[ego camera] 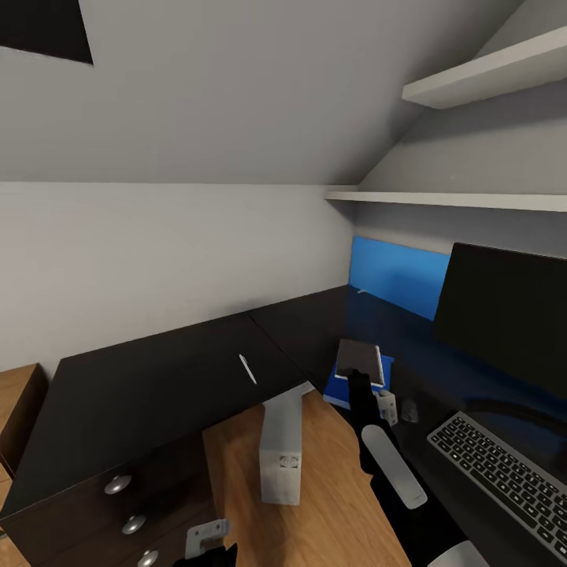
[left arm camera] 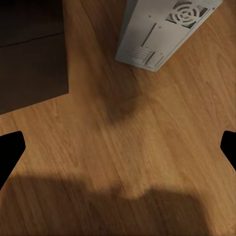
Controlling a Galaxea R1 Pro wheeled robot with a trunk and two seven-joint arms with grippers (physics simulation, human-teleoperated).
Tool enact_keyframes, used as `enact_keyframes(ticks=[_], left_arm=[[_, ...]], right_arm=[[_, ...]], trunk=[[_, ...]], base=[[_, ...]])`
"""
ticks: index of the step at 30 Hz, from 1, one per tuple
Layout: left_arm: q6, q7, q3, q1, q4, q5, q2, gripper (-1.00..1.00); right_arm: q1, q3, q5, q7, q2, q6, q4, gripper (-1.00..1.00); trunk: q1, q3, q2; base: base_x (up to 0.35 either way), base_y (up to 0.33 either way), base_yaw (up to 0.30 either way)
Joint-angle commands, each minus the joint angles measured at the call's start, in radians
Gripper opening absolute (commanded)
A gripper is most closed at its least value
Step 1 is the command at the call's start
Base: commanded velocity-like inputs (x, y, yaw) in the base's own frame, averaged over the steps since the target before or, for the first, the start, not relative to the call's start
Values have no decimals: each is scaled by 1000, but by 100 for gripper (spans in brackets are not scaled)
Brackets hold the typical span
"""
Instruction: In the bedroom, organize the workspace by keeping the computer under the desk, ensuring the monitor is on the desk, placing the keyboard on the desk next to the monitor, placing the mouse on the desk next to the keyboard, moving the folder from the swivel chair onto the desk next to the mouse, stacking the notebook on top of the folder with the pen on top of the notebook, and positioning the swivel chair next to the desk.
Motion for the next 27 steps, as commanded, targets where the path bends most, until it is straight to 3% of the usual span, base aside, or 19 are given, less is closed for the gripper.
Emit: enact_keyframes(ticks=[1,7,10,27], left_arm=[[2,9,-4,-1,-2,9,1,100],[-5,9,-5,-1,-10,8,-18,100],[-22,8,-6,-1,-13,9,-24,100],[-118,8,-6,-1,-12,9,-25,100]], right_arm=[[-1,2,-6,-3,0,-6,-1,-100],[-1,7,14,3,4,-5,5,-100],[-1,8,13,2,-7,-4,4,-100],[-1,7,12,2,-10,-8,6,-100]], trunk=[[0,-1,-1],[0,-1,-1],[0,-1,-1],[0,-1,-1]], base=[[0,0,0],[0,0,0],[0,0,0],[0,0,0]])
